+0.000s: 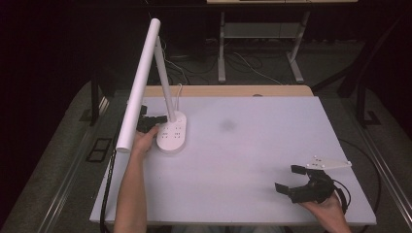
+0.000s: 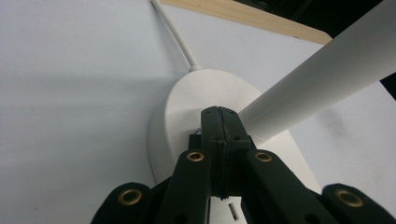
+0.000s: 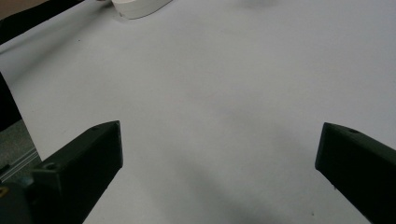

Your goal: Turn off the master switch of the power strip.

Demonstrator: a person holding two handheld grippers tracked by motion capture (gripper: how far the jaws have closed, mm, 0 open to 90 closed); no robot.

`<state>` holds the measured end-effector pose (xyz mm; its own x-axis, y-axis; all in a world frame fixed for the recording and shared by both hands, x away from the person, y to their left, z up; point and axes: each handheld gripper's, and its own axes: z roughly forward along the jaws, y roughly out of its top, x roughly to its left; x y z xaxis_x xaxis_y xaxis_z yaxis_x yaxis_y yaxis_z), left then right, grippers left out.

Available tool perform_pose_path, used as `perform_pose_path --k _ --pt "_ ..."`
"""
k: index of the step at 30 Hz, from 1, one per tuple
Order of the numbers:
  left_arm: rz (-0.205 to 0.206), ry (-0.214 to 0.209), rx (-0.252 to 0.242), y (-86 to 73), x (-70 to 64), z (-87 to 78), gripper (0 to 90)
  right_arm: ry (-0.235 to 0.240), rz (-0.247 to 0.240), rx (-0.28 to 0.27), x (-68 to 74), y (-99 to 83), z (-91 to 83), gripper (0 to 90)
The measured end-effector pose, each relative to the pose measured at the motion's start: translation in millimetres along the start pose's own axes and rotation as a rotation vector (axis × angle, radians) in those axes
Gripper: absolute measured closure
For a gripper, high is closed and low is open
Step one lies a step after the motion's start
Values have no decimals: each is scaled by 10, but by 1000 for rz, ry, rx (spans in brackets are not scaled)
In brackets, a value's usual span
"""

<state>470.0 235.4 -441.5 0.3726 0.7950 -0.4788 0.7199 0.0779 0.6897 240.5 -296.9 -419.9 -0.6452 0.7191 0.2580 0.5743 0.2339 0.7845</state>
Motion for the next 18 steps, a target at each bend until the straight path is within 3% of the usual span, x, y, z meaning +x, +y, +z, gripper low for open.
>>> perform_pose_path --k 5,8,9,10,14,18 --pt "-18 -7 0 10 11 1 900 -5 2 -5 -20 2 -7 1" --pt "6 9 8 20 -8 -4 900 -7 -4 -6 -24 4 -3 1" --pt "-5 0 -1 28 -5 -12 900 -7 -4 -7 -24 4 -3 1" --pt "-16 12 0 42 -4 -28 900 -8 -2 -7 -25 4 -3 0" --pt "38 75 23 72 -32 -75 900 -5 4 -4 -31 4 0 1" --pt "34 90 11 79 0 -141 900 -9 8 -3 -41 2 5 1"
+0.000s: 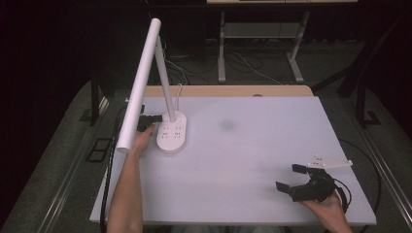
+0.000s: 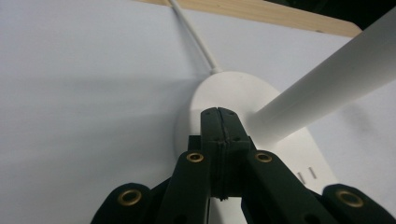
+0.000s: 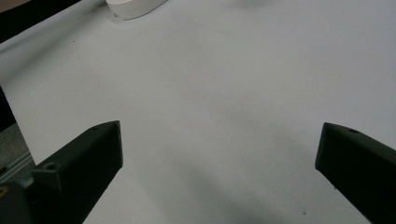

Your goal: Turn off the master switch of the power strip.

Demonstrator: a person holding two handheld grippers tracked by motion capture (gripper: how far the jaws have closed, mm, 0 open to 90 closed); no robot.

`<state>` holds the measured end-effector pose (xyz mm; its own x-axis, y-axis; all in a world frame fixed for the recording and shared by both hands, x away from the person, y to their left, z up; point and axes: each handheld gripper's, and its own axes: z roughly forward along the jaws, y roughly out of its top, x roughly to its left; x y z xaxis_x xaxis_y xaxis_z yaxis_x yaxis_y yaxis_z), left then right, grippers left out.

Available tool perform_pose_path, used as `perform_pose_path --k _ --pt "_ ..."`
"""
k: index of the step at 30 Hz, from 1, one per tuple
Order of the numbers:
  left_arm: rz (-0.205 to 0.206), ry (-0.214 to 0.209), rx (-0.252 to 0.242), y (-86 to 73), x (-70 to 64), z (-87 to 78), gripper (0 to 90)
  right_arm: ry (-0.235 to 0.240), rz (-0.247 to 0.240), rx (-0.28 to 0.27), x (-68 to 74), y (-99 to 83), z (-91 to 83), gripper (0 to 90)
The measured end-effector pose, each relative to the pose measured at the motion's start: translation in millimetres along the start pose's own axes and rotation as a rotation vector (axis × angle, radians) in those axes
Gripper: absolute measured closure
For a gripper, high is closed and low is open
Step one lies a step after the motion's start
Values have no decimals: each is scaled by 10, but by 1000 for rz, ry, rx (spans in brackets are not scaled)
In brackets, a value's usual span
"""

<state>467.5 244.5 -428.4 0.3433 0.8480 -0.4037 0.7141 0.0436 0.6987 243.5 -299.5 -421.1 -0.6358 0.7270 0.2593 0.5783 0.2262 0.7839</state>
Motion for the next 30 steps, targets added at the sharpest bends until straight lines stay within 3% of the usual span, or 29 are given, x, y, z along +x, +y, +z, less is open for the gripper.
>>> perform_pose_path --k 1,14,20,24,25,30 --pt "-18 -3 -19 8 0 -22 900 -2 -3 -1 -4 0 0 0" --pt "4 -6 -98 144 -44 -383 897 -5 -6 -4 6 -2 -19 0" --pt "-9 -15 -147 183 -43 -601 893 0 -4 1 6 3 -6 0" --pt "-19 -38 -163 165 -25 -763 778 2 -4 1 3 3 -8 0" --pt "-39 -40 -177 150 -29 -790 741 1 -7 0 2 3 -8 0" --pt "-64 -78 -193 47 11 -968 525 5 -2 -4 12 5 -14 1"
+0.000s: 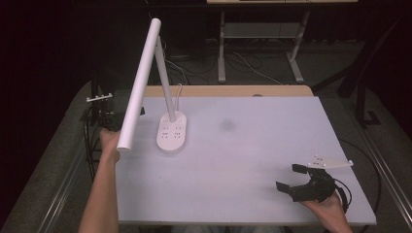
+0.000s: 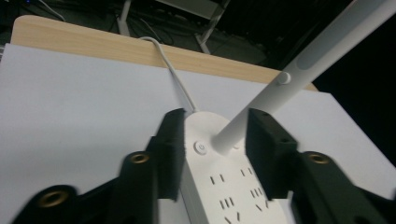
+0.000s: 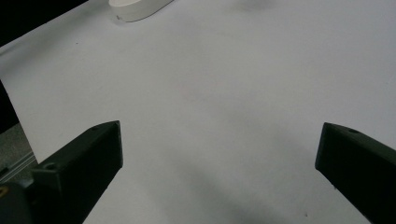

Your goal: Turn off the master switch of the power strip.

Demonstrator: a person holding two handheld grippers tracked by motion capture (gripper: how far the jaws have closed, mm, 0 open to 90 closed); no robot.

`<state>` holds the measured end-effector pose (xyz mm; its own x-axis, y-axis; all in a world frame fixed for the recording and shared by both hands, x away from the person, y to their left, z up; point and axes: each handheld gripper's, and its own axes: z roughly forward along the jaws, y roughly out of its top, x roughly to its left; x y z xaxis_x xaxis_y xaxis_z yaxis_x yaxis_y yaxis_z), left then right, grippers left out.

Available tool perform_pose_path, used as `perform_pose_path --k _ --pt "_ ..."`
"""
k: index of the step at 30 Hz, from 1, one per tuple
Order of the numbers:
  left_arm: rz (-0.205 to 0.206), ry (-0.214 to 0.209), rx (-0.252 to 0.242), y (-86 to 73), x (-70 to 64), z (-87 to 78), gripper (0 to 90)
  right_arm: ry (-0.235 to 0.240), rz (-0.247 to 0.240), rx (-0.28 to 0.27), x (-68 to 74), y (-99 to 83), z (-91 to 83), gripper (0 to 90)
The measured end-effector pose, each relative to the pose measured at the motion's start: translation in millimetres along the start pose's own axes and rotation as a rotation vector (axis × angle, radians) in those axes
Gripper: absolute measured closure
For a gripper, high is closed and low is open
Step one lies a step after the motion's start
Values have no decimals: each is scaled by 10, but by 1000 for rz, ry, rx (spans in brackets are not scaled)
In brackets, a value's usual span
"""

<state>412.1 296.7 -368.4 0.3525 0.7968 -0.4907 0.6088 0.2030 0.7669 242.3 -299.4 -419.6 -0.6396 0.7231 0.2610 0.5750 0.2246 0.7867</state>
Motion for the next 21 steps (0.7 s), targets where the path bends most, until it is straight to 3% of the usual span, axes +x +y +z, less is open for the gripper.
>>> perform_pose_path --k 1,2,9,12,15,21 --pt "-7 -6 -7 -13 -3 -38 440 -2 -4 -4 -3 -1 2 0" --pt "-12 -5 -17 -27 -13 -75 440 -2 -4 -4 -3 -1 2 0" --pt "17 -24 -32 -173 -96 -303 145 0 -3 1 6 6 4 0" --pt "29 -18 -27 -236 -120 -368 114 1 -7 1 10 7 10 0" --pt "17 -27 -29 -284 -150 -426 1 2 -9 -2 15 11 7 1" --pt "68 -24 -19 -445 -262 -499 0 2 -1 -1 11 13 -5 0"
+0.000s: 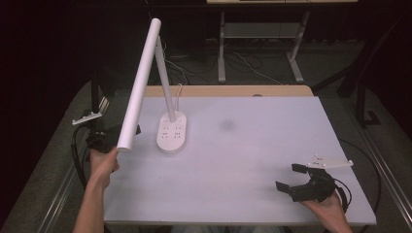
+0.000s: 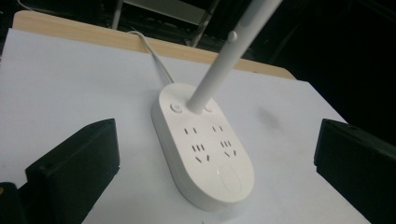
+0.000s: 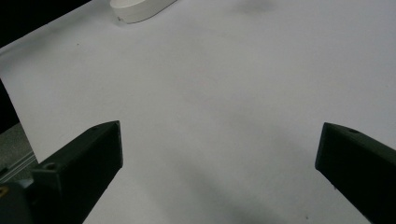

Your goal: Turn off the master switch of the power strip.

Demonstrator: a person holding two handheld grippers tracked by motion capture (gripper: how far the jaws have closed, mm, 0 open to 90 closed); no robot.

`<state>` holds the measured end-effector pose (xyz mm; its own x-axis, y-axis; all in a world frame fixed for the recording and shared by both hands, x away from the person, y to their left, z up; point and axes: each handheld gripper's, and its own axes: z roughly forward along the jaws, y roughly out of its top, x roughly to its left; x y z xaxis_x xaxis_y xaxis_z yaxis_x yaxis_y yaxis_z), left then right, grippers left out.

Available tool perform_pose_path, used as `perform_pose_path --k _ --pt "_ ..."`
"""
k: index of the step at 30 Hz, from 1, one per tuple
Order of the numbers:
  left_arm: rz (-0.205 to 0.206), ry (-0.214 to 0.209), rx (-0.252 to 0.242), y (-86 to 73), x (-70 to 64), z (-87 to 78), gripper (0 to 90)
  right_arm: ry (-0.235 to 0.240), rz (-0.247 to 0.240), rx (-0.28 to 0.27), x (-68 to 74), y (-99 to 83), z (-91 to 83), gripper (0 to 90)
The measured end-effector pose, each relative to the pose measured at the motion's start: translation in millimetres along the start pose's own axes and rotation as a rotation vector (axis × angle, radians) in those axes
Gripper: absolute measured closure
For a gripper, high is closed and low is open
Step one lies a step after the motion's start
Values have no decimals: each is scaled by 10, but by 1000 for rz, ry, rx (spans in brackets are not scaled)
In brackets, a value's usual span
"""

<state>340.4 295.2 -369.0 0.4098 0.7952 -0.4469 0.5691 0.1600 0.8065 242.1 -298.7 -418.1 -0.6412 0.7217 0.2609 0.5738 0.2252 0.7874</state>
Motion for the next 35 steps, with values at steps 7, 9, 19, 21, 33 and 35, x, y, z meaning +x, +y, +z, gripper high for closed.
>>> perform_pose_path --k 7,9,19,21,33,35 --pt "48 -21 11 -237 -179 -11 0 -5 -9 -4 3 0 7 1" --pt "43 -31 0 -297 -230 -12 0 -3 -12 -4 6 1 6 1" --pt "115 -46 35 -612 -491 39 0 -6 -5 -8 10 0 -18 0" --pt "138 -53 48 -683 -549 67 0 -7 -3 -13 11 0 -26 0" --pt "305 -123 159 -929 -854 223 0 -9 7 -20 -2 -2 -48 1" --pt "317 -126 166 -949 -883 238 0 -9 10 -23 -3 -4 -53 0"
